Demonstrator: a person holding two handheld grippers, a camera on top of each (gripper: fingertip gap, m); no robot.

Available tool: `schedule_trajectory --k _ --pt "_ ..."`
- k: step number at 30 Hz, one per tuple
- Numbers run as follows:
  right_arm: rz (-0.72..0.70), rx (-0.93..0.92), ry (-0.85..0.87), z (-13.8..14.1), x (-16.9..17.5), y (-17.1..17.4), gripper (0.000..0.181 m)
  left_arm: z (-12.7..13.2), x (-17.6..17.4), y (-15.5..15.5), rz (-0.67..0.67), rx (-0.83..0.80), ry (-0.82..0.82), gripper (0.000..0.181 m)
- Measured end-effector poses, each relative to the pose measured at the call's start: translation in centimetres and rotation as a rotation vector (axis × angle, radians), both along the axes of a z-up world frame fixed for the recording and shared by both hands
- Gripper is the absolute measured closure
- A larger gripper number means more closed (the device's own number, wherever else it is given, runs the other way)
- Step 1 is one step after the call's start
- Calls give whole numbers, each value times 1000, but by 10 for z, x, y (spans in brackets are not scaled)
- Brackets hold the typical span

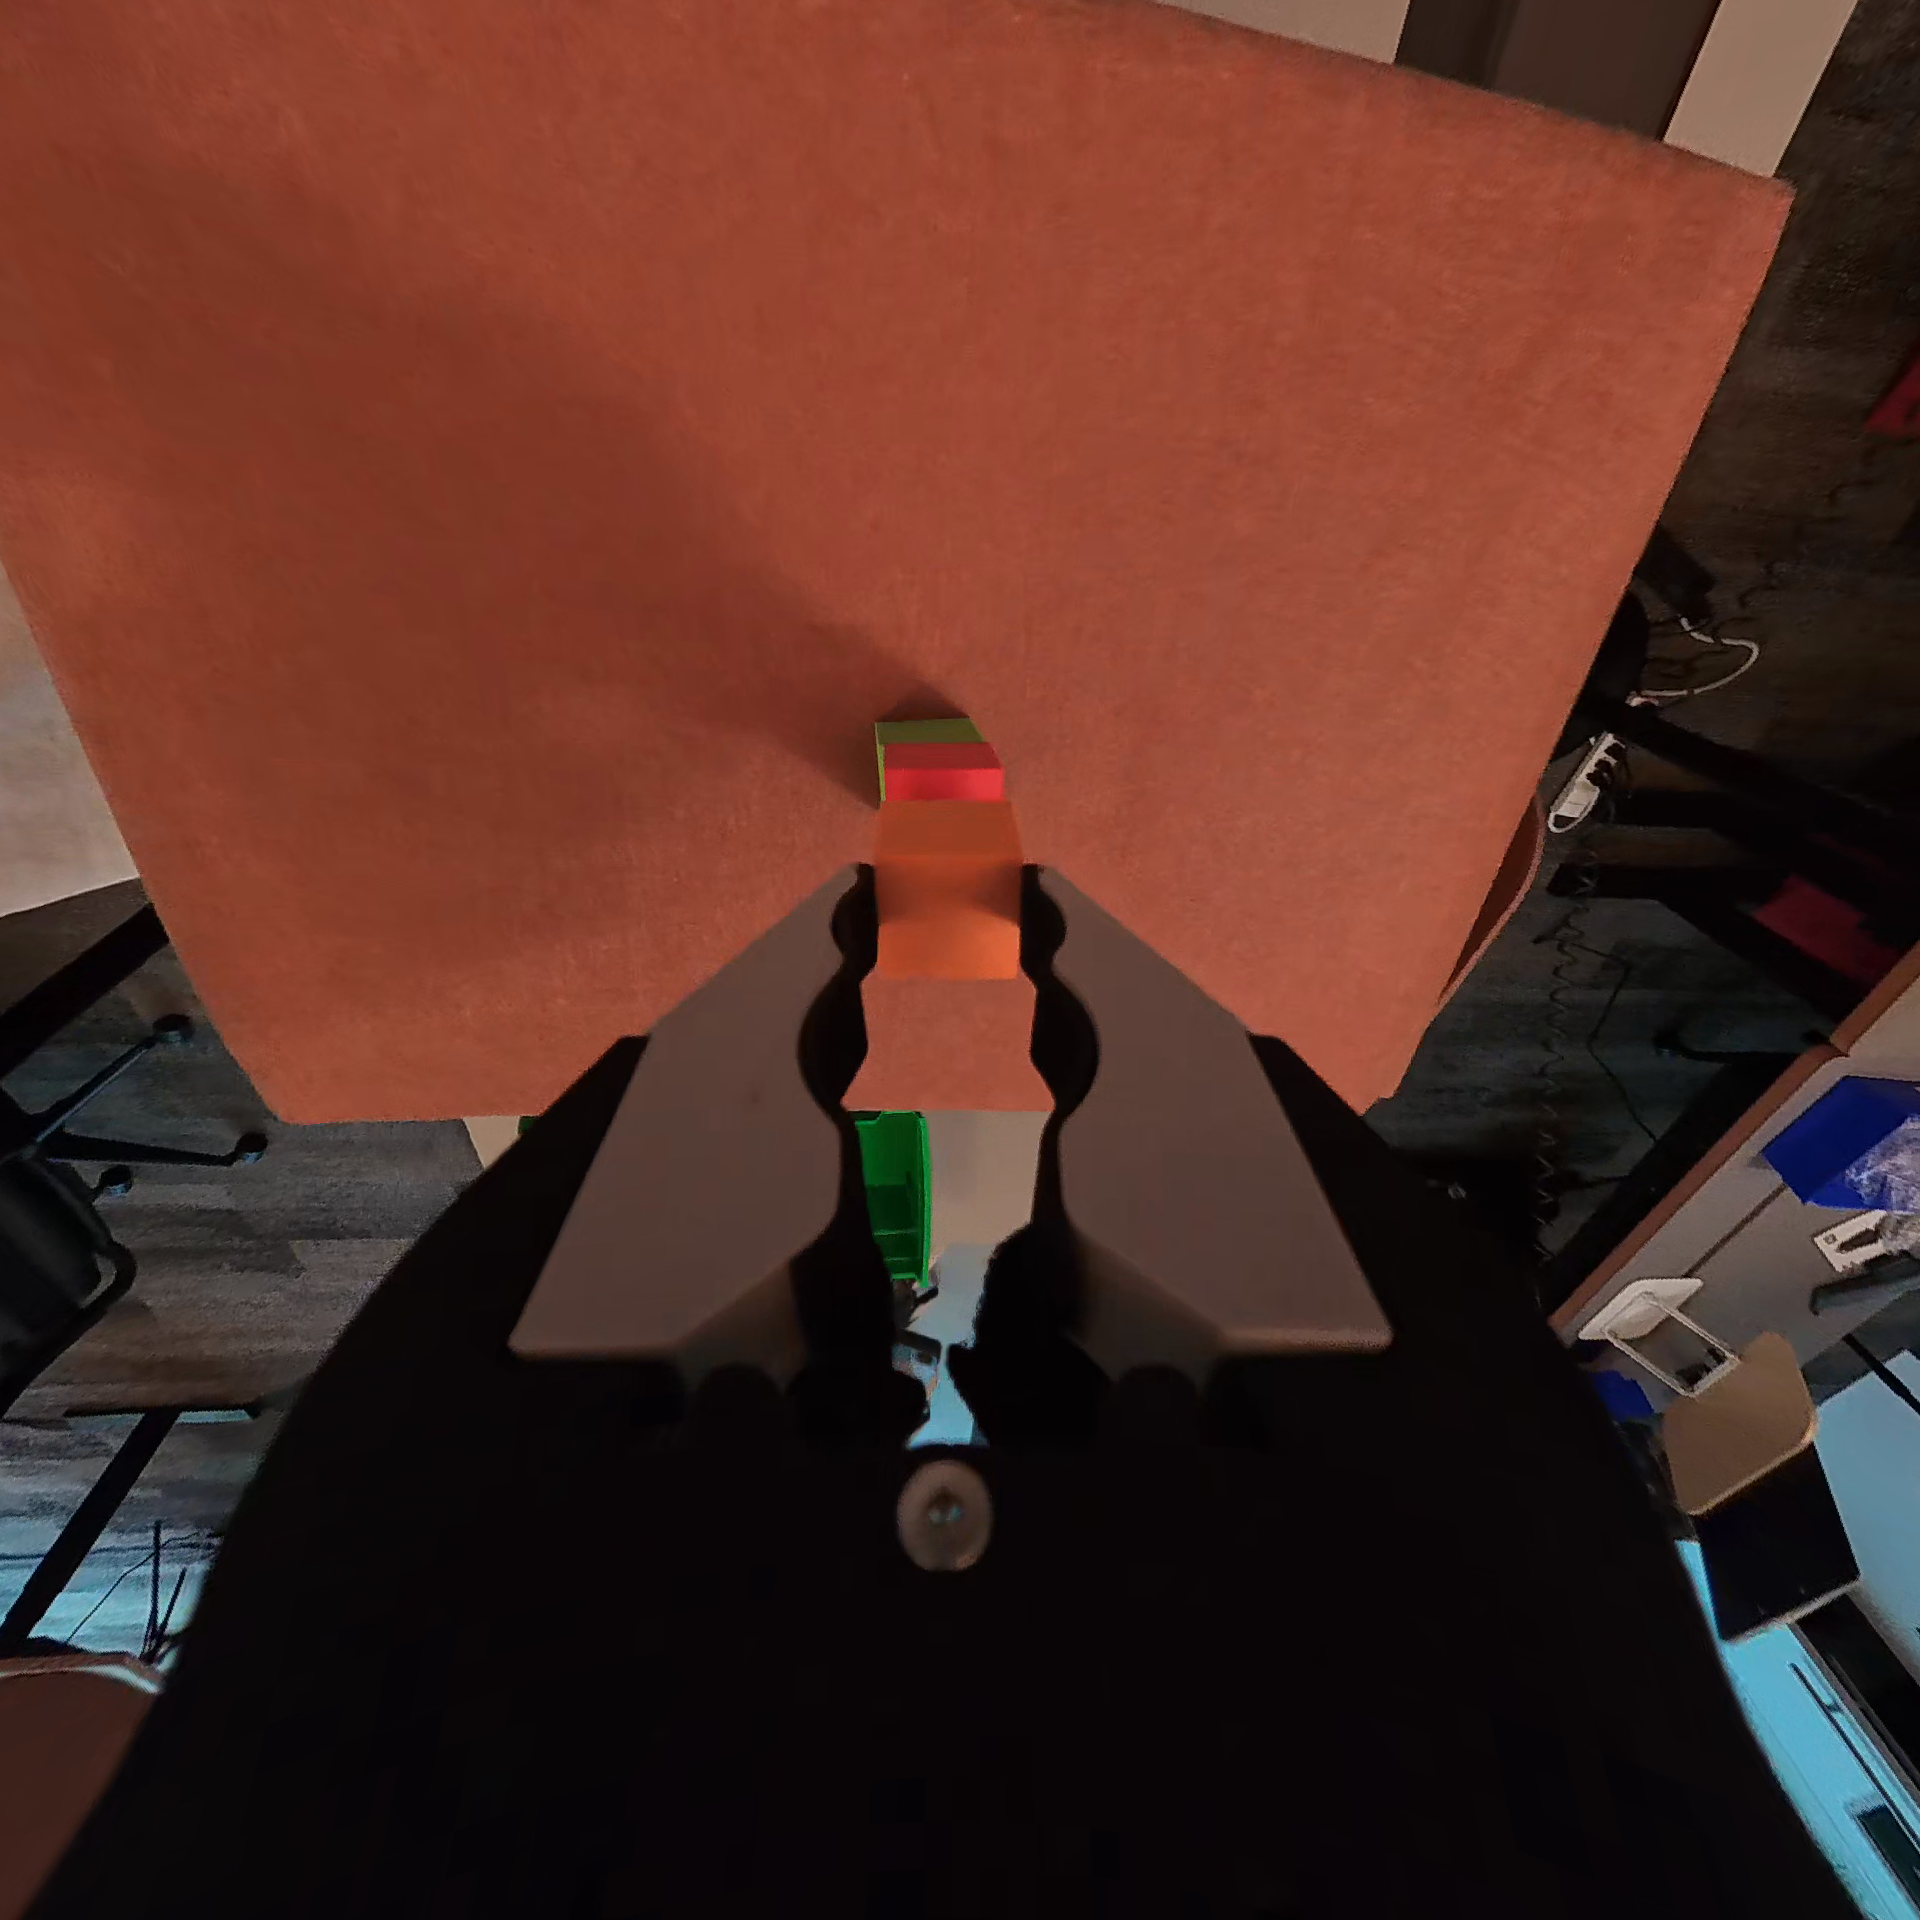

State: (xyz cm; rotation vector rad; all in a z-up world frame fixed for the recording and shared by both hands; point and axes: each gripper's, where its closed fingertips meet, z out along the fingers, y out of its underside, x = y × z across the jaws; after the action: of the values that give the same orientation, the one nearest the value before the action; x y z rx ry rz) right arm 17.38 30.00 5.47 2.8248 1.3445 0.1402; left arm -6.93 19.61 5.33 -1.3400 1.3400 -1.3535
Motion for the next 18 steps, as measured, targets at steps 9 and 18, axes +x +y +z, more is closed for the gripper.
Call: schedule_trajectory --k 9,18 --pt "-2 -24 -36 -5 -1 -2 155 1 -1 -2 10 15 -10 137" --pt "-7 -22 -31 -8 -3 0 155 -3 -1 -4 5 17 -4 137"
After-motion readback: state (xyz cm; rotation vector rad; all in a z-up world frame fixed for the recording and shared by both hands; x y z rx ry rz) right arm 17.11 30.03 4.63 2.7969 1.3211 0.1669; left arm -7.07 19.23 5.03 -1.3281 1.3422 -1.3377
